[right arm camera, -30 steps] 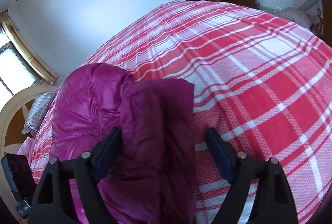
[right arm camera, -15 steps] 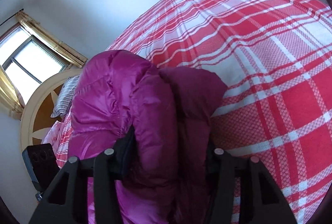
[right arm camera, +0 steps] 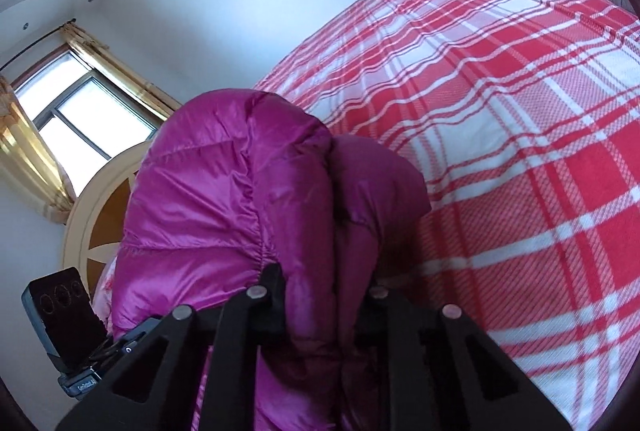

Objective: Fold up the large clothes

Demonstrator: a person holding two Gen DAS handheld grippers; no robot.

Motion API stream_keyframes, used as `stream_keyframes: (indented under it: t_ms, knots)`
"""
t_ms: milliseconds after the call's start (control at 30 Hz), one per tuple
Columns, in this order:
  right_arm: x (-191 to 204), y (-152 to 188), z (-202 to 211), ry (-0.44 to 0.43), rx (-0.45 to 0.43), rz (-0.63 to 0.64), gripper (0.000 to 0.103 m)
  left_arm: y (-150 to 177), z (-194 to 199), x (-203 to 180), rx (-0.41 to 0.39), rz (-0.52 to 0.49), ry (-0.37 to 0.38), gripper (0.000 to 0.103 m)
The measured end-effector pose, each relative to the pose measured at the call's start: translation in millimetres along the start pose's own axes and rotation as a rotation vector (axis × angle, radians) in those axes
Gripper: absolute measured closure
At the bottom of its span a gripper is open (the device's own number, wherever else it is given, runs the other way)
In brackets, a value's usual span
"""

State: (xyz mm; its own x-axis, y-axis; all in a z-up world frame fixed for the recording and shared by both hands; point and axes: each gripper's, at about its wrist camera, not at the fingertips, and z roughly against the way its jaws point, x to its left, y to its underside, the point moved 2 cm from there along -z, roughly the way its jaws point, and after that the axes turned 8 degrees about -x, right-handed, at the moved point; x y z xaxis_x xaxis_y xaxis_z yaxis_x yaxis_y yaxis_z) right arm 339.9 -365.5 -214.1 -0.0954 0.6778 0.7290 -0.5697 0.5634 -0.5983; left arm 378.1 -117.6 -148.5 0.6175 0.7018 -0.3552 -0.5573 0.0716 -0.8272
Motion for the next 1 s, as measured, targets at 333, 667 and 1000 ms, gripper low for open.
stream_keyframes:
  t_ms: [333,667,1000]
  knots:
    - [67,11,-14,-0.112,0.031,0.068,0.084,1,63,22,-0.063,-0.003,-0.091,0.059]
    - [137,39,-66,-0.212,0.119,0.135,0.084,11,128,61,-0.098,0.051,-0.207,0.059]
    - [198,76,-103,-0.277,0.206,0.196,0.084,31,185,99,-0.149,0.112,-0.293,0.059]
